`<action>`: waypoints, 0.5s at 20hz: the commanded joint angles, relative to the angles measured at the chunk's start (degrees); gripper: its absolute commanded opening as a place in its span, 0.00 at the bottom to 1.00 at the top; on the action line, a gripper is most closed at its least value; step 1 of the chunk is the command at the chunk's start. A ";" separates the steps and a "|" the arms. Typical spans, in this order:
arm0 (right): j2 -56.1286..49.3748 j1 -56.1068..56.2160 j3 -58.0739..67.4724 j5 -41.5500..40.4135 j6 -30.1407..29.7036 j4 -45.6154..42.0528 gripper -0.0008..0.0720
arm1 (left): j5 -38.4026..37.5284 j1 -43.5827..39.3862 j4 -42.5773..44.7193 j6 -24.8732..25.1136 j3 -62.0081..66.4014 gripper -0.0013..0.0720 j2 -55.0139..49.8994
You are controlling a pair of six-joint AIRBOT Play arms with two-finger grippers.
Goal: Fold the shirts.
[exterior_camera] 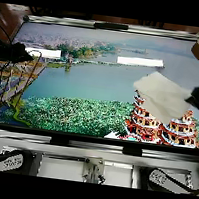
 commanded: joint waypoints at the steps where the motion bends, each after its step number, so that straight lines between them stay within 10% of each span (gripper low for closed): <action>1: 6.25 -10.14 -8.37 8.50 1.92 -9.64 0.06 | -0.02 0.00 0.00 0.00 -0.02 0.05 0.02; 10: 23.65 -15.61 -40.96 0.55 8.17 -12.20 0.06 | -0.17 -0.79 0.02 0.04 -0.02 0.05 0.02</action>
